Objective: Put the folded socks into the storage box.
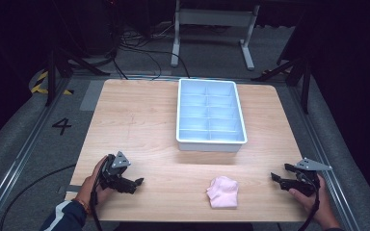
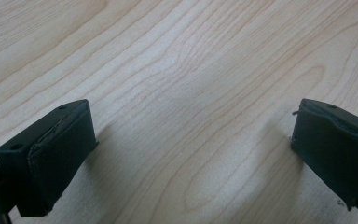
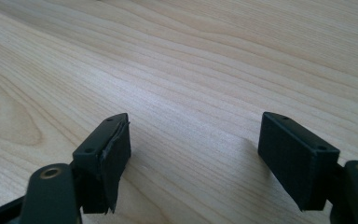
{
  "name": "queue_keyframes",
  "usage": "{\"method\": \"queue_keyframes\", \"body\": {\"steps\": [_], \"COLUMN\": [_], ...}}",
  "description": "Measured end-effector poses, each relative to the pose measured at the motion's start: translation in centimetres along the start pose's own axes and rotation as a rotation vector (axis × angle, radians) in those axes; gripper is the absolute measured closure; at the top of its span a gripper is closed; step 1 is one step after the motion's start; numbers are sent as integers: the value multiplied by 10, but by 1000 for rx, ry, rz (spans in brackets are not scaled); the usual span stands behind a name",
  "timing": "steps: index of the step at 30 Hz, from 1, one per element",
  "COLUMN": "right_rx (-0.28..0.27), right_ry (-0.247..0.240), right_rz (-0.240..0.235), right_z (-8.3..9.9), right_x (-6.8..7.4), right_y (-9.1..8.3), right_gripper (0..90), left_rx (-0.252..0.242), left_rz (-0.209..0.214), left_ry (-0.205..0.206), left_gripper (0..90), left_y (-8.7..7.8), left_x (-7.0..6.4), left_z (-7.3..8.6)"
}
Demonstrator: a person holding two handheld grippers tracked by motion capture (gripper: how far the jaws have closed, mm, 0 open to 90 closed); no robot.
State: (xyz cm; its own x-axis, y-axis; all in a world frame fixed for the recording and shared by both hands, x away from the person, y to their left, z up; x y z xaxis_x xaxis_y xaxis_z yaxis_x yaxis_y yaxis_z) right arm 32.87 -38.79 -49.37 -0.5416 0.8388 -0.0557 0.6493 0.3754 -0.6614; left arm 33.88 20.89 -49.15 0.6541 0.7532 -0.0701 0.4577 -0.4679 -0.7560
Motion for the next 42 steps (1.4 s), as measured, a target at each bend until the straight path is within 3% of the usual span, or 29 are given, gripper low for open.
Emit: {"method": "queue_keyframes", "body": {"steps": [11,20,34,38,42], "right_rx": [-2,3,15,19,21], "right_ry": [-11,-7,-16,-26,-30], "right_rz": [-12,-14,-4,-52,-65], "right_z": [0,-1,-1,-3,-5], "right_x": [-2,-3,-1,6,11], "right_y": [1,1,-1,-2,-2], "right_gripper": [253,234,207,246,241], "left_rx": [-4,0,2,1,1], "left_rz": [-12,9,20,21,23], "left_ry": [-11,19,30,32,33], "left_gripper": [2,3,3,3,3], "left_y": [2,-3,-4,-4,-4], "left_x": [-5,-5,-4,-3,-3], "left_z": [-1,4,4,4,4]}}
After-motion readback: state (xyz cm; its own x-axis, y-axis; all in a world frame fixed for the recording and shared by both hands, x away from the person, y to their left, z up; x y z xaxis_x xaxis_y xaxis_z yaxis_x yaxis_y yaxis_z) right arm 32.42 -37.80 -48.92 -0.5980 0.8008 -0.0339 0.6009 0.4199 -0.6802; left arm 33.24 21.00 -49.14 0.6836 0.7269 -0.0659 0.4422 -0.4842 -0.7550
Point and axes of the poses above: each handheld gripper's, and its own axes: y roughly forward along the jaws, z roughly out of its underside, x roughly to its left, the point moved 1 cm from there along y, roughly forward along the jaws, and after that the axes turned 5 degrees about -y, right-handed, at the moved point
